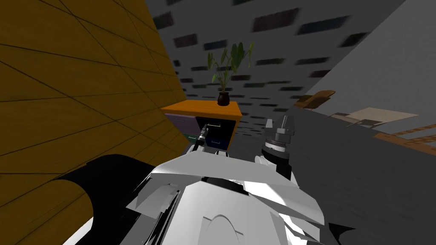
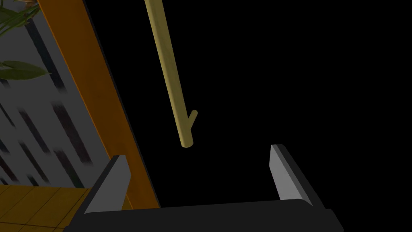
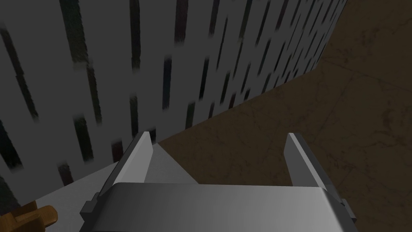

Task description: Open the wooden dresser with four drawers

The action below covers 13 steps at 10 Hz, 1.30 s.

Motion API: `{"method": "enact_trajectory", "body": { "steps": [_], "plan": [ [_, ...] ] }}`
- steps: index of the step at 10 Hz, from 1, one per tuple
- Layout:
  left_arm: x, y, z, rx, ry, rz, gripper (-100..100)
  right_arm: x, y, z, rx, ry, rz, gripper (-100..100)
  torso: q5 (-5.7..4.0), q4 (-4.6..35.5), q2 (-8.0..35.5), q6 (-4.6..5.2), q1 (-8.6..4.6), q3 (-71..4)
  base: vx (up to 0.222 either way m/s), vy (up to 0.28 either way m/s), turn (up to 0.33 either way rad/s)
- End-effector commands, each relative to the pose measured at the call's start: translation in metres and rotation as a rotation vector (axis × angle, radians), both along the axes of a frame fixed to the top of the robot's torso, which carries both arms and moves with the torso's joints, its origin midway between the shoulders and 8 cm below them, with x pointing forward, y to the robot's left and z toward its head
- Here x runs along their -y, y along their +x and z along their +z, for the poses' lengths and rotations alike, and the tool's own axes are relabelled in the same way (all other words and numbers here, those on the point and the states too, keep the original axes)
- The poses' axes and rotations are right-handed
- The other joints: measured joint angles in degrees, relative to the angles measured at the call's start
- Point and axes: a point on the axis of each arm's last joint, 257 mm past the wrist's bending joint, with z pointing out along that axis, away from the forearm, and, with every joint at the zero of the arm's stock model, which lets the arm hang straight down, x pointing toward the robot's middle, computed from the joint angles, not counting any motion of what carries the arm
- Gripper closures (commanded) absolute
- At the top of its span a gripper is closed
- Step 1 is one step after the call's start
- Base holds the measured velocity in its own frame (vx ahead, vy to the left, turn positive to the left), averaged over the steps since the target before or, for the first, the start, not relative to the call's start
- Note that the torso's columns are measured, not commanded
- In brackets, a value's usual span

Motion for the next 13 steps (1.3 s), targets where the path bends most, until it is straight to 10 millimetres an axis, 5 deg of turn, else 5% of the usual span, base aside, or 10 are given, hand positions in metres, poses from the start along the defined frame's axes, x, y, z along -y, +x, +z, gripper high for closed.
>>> {"method": "enact_trajectory", "body": {
  "steps": [1, 2, 3, 13],
  "plan": [
    [-0.002, 0.001, 0.012, 0.000, 0.001, 0.003, -100, 0.000, 0.000, 0.000, 0.000, 0.000, 0.000, 0, 0.02, -0.05, -0.18, 0.01, 0.02, -0.11, 0.126, -0.022, -0.016],
    [-0.001, 0.000, 0.010, 0.002, 0.001, 0.002, -100, 0.000, 0.000, 0.000, 0.000, 0.000, 0.000, 0, 0.02, -0.09, -0.32, 0.01, 0.02, -0.20, 0.063, -0.006, -0.001],
    [-0.001, 0.000, 0.003, 0.000, 0.000, 0.001, 100, 0.000, 0.000, 0.000, 0.000, 0.000, 0.000, 0, 0.02, -0.03, -0.02, 0.01, 0.01, -0.04, -0.041, 0.018, 0.018],
    [0.003, -0.011, 0.014, -0.003, 0.002, -0.015, 100, 0.000, 0.000, 0.000, 0.000, 0.000, 0.000, 0, 0.03, -0.04, 0.23, 0.06, -0.15, 0.15, -0.138, -0.004, 0.017]
  ]
}}
